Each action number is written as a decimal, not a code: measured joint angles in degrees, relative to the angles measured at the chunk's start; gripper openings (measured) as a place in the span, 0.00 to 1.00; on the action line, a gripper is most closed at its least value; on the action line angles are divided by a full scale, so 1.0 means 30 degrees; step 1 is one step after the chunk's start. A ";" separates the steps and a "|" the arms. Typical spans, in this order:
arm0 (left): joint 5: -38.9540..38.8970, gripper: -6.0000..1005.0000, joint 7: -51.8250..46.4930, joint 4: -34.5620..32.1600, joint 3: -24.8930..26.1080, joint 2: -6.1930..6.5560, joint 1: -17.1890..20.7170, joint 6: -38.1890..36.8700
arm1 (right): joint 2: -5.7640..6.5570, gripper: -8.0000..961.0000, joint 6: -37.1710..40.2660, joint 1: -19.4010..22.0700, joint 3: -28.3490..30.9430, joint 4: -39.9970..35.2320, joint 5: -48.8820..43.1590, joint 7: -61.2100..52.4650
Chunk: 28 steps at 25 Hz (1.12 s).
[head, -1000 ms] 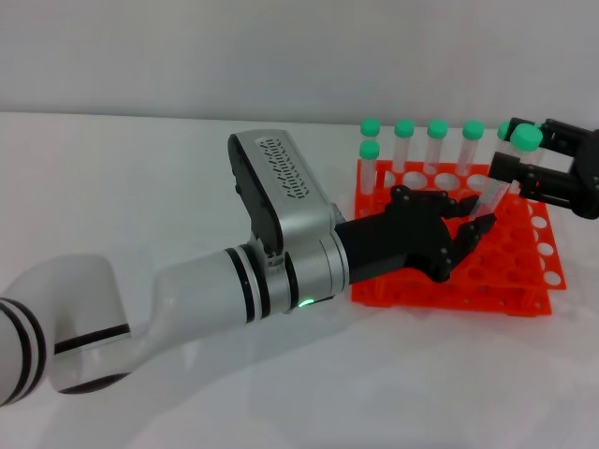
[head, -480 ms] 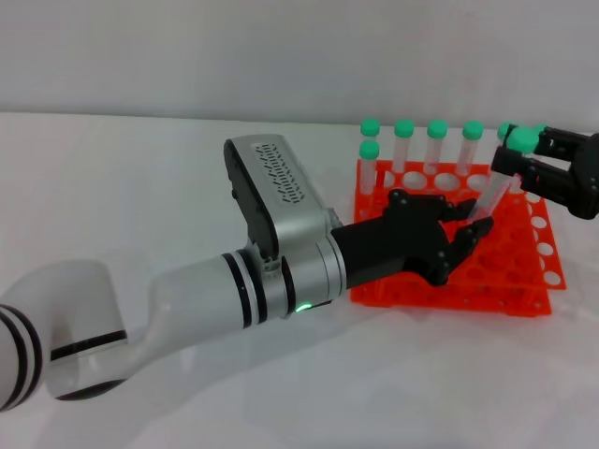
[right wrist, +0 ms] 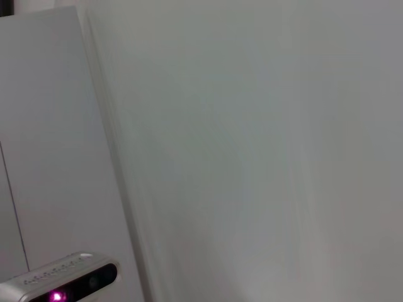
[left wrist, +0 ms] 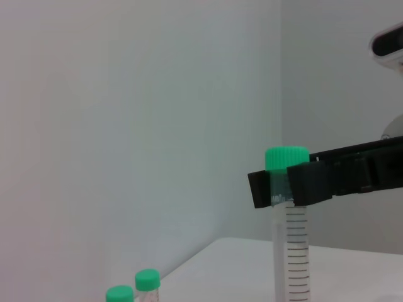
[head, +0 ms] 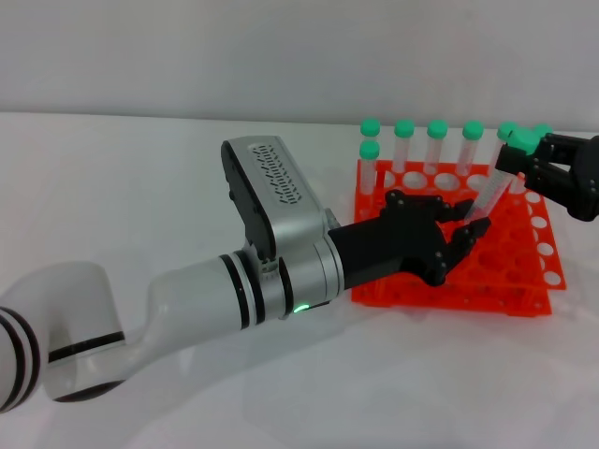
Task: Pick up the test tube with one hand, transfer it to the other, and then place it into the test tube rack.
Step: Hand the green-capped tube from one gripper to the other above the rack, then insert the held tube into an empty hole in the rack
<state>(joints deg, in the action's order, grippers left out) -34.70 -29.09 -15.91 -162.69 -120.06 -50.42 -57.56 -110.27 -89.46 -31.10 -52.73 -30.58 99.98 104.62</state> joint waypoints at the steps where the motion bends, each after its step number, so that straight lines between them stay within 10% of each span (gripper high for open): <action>1: -0.0019 0.23 0.0043 0.0000 0.0008 -0.0006 0.0021 0.0000 | -0.0014 0.26 0.0000 -0.0001 0.0000 0.0000 0.0001 0.0003; 15: -0.0223 0.23 0.2249 -0.0274 0.0895 -0.0063 0.0775 0.0126 | -0.0181 0.27 -0.0054 0.0102 0.0033 -0.0010 0.0119 0.0429; 28: -0.0249 0.69 0.6134 -0.1161 0.3179 -0.0066 0.3347 -0.0066 | -0.0486 0.27 0.1097 -0.0100 0.1200 -0.0097 0.0134 0.1036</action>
<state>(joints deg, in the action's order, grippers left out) -35.45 -10.69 -19.39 -153.15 -120.26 -40.38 -57.76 -111.73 -86.17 -31.40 -49.13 -30.87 100.39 107.73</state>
